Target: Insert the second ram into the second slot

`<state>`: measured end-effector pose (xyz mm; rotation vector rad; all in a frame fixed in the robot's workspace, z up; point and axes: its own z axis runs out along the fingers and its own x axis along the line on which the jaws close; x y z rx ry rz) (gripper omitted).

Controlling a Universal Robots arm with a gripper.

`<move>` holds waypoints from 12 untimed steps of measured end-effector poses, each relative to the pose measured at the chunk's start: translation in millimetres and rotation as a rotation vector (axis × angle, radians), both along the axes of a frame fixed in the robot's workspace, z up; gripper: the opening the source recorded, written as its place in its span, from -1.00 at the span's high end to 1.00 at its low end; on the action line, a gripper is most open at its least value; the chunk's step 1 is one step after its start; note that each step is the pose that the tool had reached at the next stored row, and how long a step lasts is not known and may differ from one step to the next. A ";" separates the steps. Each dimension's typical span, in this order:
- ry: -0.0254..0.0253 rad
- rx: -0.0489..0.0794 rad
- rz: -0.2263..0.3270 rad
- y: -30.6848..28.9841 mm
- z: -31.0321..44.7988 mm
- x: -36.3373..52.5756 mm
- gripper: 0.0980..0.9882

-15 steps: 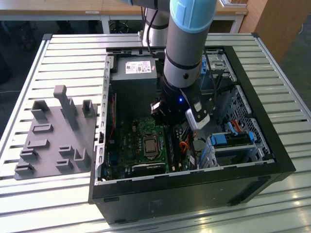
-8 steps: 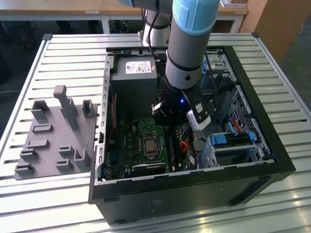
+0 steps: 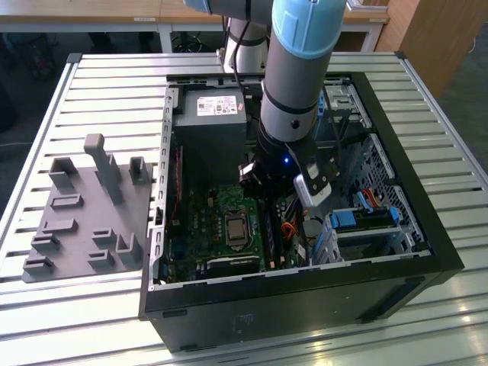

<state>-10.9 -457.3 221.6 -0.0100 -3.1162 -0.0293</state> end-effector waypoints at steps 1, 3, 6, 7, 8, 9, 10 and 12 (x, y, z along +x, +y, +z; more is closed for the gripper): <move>0.0000 0.000 0.000 0.0 -0.8 0.0 0.91; 0.0004 -0.001 0.000 0.0 -2.3 0.0 0.91; 0.0008 -0.002 0.000 -0.1 -3.1 0.0 0.91; 0.0010 -0.002 0.000 -0.1 -3.3 0.0 0.91; 0.0014 -0.002 0.000 0.0 -3.4 0.0 0.91; 0.0019 -0.002 0.000 -0.1 -3.5 0.0 0.91; 0.0025 -0.002 0.000 -0.3 -3.5 0.0 0.91; 0.0039 -0.002 0.000 -0.4 -3.8 0.0 0.91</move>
